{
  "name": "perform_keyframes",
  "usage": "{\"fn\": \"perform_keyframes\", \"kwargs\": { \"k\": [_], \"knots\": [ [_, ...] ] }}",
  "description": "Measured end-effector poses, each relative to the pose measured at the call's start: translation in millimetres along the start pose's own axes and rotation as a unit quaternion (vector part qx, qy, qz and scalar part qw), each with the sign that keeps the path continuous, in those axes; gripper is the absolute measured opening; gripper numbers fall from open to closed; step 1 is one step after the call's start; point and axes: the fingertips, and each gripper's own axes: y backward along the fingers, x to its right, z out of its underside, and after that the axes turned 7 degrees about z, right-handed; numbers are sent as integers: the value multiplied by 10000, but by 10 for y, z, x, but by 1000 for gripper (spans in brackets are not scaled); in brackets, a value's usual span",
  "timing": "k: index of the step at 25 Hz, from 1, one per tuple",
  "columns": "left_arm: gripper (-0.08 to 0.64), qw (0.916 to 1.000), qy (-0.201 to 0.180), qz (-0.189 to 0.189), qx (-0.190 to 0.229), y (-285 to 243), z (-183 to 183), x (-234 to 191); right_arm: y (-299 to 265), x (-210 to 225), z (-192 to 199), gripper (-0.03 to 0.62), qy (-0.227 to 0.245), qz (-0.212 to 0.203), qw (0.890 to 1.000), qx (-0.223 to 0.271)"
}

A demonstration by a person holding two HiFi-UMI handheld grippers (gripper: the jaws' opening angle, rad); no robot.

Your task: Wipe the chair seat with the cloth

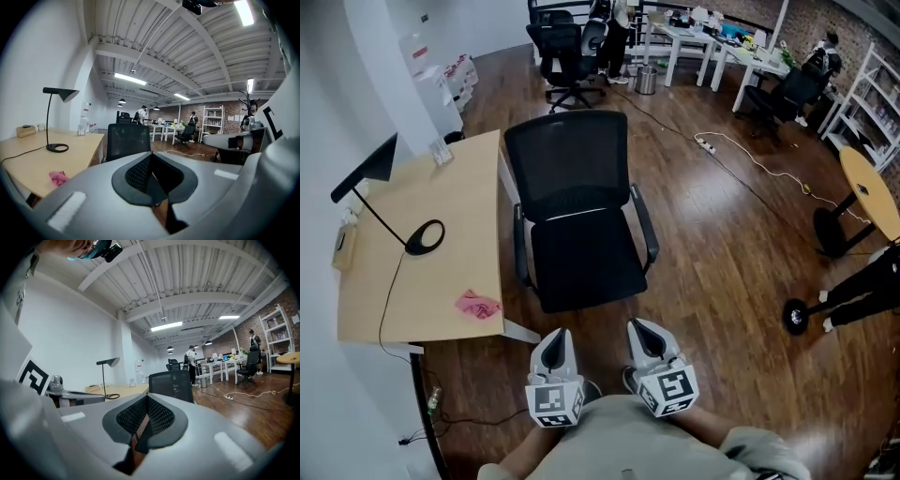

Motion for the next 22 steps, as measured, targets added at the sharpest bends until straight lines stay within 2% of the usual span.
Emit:
{"fn": "perform_keyframes", "kwargs": {
  "k": [6,22],
  "knots": [
    [6,9998,-131,173,11,-113,-16,224,69,188,70,2,62,80,9999,-127],
    [6,9999,-160,43,43,-289,-80,413,-14,411,23,2,169,-190,9995,-195]
  ]
}}
